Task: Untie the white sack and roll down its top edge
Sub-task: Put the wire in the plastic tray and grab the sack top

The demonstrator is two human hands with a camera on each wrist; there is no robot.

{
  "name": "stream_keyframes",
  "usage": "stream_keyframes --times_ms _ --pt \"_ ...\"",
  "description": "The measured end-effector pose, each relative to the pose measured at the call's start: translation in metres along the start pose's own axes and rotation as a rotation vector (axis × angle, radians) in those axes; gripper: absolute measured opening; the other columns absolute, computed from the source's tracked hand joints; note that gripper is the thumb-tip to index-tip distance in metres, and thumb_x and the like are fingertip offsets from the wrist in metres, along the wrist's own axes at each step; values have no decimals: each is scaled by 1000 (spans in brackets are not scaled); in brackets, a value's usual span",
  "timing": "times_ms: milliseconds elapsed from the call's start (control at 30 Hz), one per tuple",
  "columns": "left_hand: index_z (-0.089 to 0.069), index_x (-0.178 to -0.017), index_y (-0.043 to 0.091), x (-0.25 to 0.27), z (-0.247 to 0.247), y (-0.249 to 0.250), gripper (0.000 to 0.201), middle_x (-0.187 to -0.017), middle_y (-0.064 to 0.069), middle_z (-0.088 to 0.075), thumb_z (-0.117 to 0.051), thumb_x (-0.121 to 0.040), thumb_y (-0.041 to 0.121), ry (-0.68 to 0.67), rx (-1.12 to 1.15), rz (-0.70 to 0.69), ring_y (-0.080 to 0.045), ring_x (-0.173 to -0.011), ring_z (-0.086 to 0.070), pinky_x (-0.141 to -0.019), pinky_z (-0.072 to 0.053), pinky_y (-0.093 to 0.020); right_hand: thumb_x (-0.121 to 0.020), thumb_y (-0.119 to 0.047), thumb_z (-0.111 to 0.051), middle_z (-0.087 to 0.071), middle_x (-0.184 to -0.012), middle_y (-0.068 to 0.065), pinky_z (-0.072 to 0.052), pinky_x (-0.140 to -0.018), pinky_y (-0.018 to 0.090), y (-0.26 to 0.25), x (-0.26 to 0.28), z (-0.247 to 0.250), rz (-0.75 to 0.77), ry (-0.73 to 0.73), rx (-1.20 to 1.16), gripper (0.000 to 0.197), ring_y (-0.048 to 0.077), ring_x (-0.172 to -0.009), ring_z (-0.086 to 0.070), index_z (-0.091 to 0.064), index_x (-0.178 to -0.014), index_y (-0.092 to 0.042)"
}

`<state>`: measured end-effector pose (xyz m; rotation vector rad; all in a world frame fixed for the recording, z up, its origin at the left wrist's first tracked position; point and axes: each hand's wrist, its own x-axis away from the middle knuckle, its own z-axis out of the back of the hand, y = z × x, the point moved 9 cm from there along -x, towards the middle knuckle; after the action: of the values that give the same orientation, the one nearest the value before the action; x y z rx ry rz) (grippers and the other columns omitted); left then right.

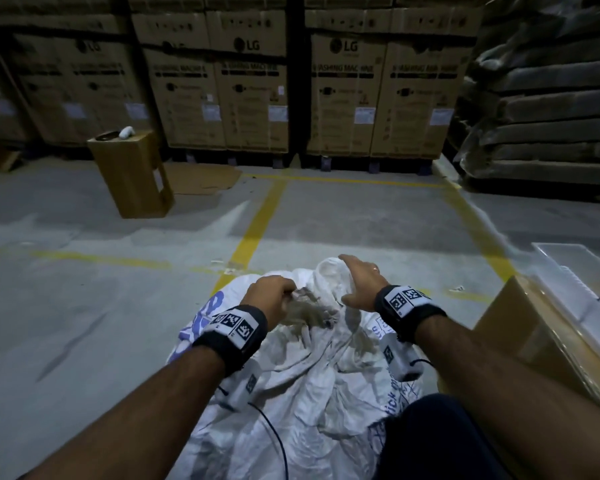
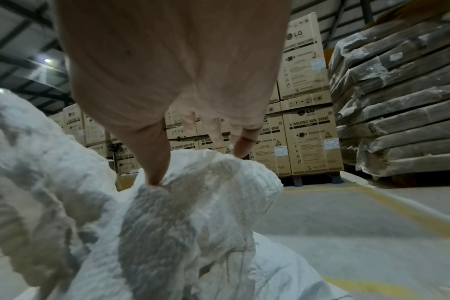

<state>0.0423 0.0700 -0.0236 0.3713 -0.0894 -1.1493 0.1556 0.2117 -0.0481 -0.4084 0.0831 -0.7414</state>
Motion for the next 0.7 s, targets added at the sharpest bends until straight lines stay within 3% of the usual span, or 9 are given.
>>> stream_keyframes --times_ms 167,233,300,400,500,533,600,633,700 --pt "-68 -92 4 30 3 -10 22 -90 -12 -66 -48 -84 10 25 182 -96 -29 -89 -60 -78 -43 -28 -72 -29 -74 -58 -120 7 -45 -96 48 -9 -2 -7 -6 -95 95 88 32 -120 -43 -24 -145 -29" --pt "-69 -90 2 42 7 -10 26 -86 -13 -67 -47 -79 10 43 214 -177 -30 -85 -61 -75 -40 -22 -72 -35 -74 -54 -118 8 -46 -95 44 -12 0 -5 -1 -123 165 72 31 -118 -44 -43 -136 -33" --pt "-70 -86 4 53 11 -6 26 -81 -12 -66 -47 -75 10 52 235 -269 -26 -80 -61 -71 -39 -18 -67 -39 -78 -43 -130 7 -43 -99 44 -16 5 -1 8 -93 227 66 30 -123 -39 -50 -127 -33" --pt "-69 -84 11 74 17 5 21 -80 -7 -65 -48 -79 9 60 271 -422 -12 -77 -53 -71 -44 -24 -60 -38 -84 -29 -151 3 -34 -106 53 -22 10 5 18 -38 224 101 31 -136 -29 -27 -142 -29" --pt "-67 -83 12 96 20 19 22 -80 -6 -62 -46 -79 6 24 266 -550 -12 -77 -49 -68 -42 -20 -71 -27 -77 -51 -136 7 -34 -103 51 -31 18 5 48 -94 274 91 31 -129 -37 -23 -144 -30" --pt "-66 -83 11 102 21 22 21 -80 -6 -61 -49 -78 1 22 263 -573 -12 -77 -48 -68 -40 -19 -75 -28 -73 -57 -127 5 -34 -100 47 -34 21 5 77 -100 320 74 30 -124 -42 -35 -138 -30" --pt "-66 -83 10 109 22 20 21 -81 -4 -61 -53 -75 -5 37 276 -582 -11 -77 -48 -69 -38 -15 -79 -33 -67 -62 -102 0 -35 -90 40 -43 30 13 127 -42 401 23 28 -113 -48 -58 -99 -27" --pt "-66 -83 11 112 22 16 22 -81 -3 -61 -53 -75 -5 46 286 -574 -10 -78 -49 -70 -37 -12 -79 -34 -67 -59 -91 -1 -33 -83 37 -44 35 17 148 -14 418 16 27 -108 -50 -54 -80 -24" --pt "-65 -83 13 117 20 4 22 -82 1 -60 -53 -75 -3 56 305 -543 -7 -79 -50 -73 -36 -8 -77 -37 -69 -54 -88 -1 -28 -77 33 -46 50 27 186 6 412 26 26 -101 -51 -49 -73 -21"
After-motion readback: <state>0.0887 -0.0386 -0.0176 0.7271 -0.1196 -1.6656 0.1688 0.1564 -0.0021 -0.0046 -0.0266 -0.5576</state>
